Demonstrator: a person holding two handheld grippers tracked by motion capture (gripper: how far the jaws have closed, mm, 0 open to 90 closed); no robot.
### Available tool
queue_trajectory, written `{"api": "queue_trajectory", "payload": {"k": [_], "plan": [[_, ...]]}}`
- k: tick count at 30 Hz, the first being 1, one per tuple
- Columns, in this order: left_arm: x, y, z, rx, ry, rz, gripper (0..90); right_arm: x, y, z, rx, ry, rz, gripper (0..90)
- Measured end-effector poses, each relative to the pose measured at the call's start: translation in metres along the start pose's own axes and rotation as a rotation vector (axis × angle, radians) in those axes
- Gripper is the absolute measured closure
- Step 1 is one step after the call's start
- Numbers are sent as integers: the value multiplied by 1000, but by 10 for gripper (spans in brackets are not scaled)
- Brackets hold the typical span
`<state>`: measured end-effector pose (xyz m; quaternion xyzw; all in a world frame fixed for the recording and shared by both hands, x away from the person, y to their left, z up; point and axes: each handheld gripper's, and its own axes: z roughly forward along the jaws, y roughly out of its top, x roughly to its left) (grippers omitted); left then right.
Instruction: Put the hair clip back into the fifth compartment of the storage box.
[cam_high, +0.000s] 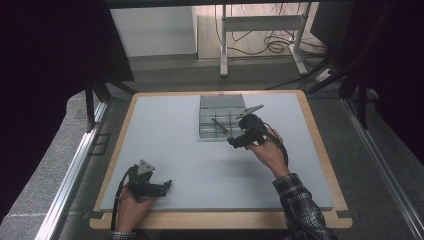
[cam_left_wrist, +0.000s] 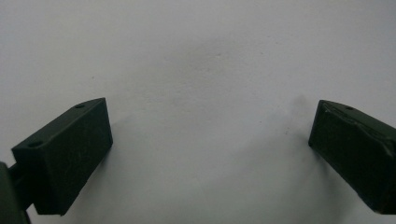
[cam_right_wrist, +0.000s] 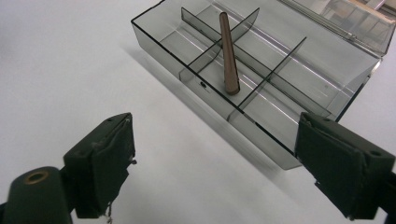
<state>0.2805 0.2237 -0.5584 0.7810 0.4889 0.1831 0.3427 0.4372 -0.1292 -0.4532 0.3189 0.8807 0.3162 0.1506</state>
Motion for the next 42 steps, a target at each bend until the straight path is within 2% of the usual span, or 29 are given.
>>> {"api": "queue_trajectory", "payload": {"k": [8, 32, 42], "plan": [[0, 0, 0, 0, 0, 0, 0, 2, -7, -6, 2, -8, -14, 87], [0, 0, 0, -1, 1, 0, 0, 6, -33, -19, -3, -8, -11, 75], [0, 0, 0, -1, 2, 1, 0, 3, -50, -29, -3, -17, 9, 75]]}}
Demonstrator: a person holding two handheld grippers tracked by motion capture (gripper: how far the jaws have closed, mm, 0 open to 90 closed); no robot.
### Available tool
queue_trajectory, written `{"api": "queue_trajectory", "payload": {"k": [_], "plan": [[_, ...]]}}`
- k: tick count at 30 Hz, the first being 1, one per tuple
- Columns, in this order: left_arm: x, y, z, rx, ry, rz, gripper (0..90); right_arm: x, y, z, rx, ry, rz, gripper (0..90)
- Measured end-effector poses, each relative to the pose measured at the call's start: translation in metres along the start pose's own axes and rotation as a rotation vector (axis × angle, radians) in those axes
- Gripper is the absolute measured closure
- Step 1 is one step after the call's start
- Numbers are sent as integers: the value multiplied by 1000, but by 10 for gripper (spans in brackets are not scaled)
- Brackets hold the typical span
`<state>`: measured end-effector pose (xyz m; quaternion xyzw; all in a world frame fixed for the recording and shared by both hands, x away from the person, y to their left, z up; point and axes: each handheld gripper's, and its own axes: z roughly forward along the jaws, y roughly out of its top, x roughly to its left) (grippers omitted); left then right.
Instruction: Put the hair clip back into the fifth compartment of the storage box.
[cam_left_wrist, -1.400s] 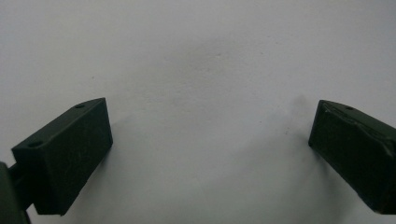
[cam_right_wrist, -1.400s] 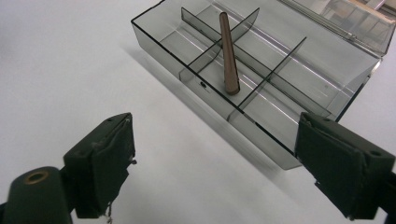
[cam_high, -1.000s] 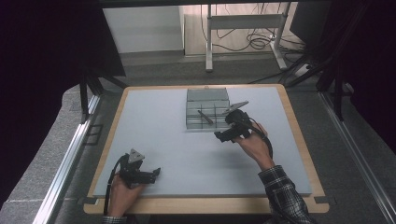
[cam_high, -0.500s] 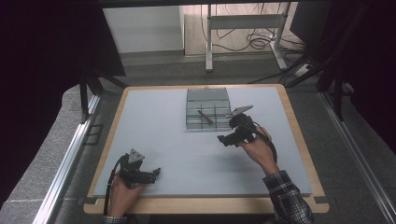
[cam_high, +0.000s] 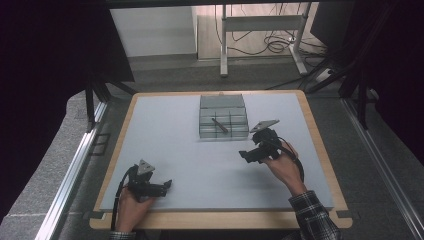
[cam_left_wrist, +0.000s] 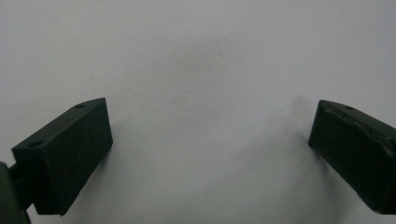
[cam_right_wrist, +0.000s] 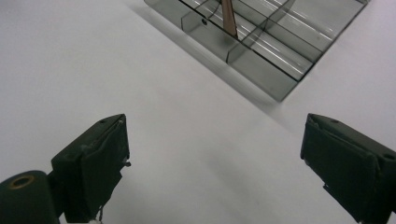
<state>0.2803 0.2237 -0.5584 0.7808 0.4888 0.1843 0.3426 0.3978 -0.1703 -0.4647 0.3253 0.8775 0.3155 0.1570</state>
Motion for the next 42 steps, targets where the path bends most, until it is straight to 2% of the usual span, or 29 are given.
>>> {"api": "queue_trajectory", "payload": {"k": [8, 26, 42], "plan": [[0, 0, 0, 0, 0, 0, 0, -4, -12, -8, -4, -12, 11, 74], [0, 0, 0, 0, 1, 0, 0, -2, -35, -16, 17, -16, 6, 67], [0, 0, 0, 0, 2, 1, 0, -9, -56, -37, 22, -38, 32, 45]]}}
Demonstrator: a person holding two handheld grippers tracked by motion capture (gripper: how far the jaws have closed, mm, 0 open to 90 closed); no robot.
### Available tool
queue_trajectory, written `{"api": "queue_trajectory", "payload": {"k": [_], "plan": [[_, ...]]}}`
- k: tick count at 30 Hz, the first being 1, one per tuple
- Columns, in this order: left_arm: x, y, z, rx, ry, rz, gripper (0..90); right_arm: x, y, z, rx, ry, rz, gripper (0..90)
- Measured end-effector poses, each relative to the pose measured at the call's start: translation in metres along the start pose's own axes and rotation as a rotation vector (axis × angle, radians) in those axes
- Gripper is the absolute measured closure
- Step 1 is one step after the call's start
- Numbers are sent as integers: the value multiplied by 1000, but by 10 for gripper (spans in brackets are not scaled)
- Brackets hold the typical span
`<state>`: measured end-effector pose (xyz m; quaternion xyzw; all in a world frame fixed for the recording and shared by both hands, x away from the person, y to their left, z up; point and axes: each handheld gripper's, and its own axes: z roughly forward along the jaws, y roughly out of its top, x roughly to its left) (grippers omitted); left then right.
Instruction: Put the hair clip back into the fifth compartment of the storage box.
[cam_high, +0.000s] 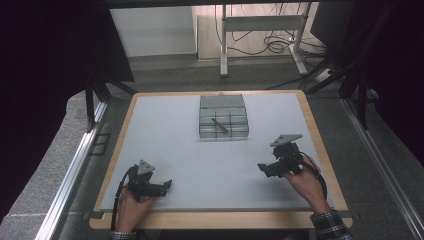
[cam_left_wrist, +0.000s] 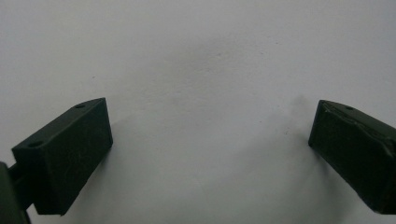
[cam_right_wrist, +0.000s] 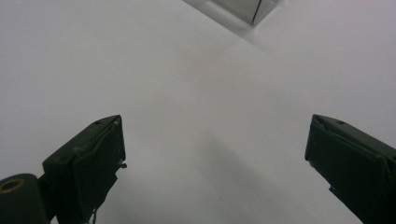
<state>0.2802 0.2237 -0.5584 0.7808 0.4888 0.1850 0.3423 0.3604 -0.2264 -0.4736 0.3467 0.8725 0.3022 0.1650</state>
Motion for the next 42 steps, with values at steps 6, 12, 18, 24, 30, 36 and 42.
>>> {"api": "queue_trajectory", "payload": {"k": [6, 12, 18, 24, 30, 36, 42], "plan": [[0, 0, 0, -1, 0, 0, 0, -4, -8, -7, 0, -9, 11, 39], [0, 0, 0, -1, 0, 0, 0, -7, -19, -13, 4, -15, 30, 36], [0, 0, 0, -1, 0, 0, 0, -11, -32, -18, 4, -41, 41, 36], [0, 0, 0, -1, 1, -1, 0, -14, -42, -21, 0, -48, 52, 36], [0, 0, 0, -1, 1, -1, 0, -18, -57, -16, 20, -53, 69, 36], [0, 0, 0, -1, 1, 0, 0, -23, -68, -13, 23, -58, 85, 36], [0, 0, 0, -2, 1, -1, 0, -25, -77, -5, 60, -62, 82, 35]]}}
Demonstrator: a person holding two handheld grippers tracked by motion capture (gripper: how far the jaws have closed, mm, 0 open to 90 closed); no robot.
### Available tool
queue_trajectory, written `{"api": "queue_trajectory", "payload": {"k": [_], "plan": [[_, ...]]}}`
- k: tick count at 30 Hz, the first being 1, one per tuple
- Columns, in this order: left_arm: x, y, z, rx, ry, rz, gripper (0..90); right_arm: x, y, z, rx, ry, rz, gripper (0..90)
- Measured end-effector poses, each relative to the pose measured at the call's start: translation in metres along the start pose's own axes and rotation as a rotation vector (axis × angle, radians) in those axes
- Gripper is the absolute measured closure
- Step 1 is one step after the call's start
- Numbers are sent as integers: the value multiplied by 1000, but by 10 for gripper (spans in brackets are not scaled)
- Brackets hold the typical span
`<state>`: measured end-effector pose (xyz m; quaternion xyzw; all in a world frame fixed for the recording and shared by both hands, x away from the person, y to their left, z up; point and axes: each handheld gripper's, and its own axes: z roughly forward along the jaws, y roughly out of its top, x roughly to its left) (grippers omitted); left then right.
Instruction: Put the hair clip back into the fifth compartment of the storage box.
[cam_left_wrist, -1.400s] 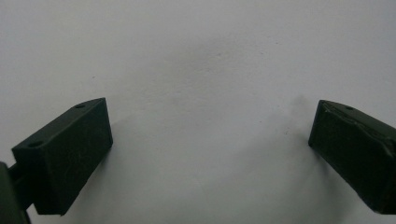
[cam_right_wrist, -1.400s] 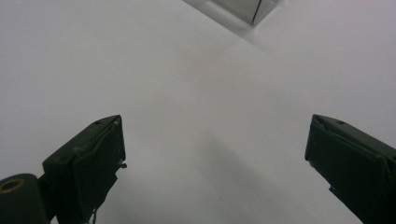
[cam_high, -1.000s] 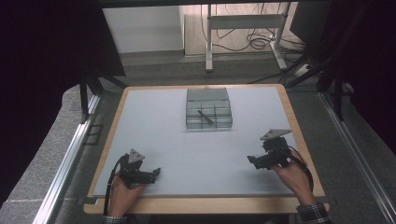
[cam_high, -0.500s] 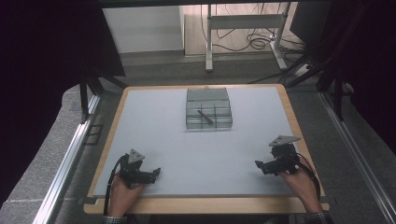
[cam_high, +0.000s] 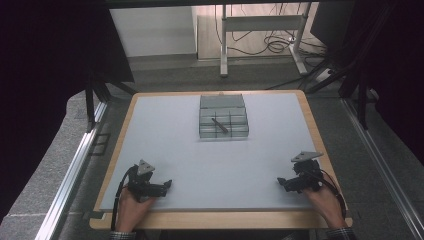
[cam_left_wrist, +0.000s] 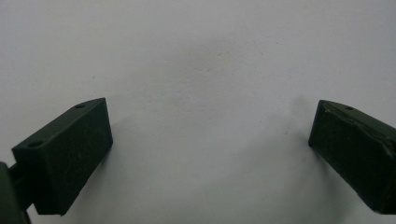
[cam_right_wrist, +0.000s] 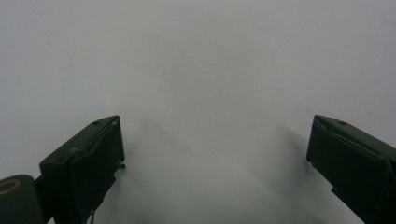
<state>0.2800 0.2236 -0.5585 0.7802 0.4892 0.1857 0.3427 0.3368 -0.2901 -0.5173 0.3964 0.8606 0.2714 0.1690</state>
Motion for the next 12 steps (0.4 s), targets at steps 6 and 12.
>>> {"api": "queue_trajectory", "payload": {"k": [6, 12], "plan": [[0, 0, 0, 0, 0, 0, 0, -2, -4, 2, -16, 18, 21, 27], [0, 0, 0, 1, 0, 0, 0, 1, -6, 4, -34, 4, 38, 7]]}}
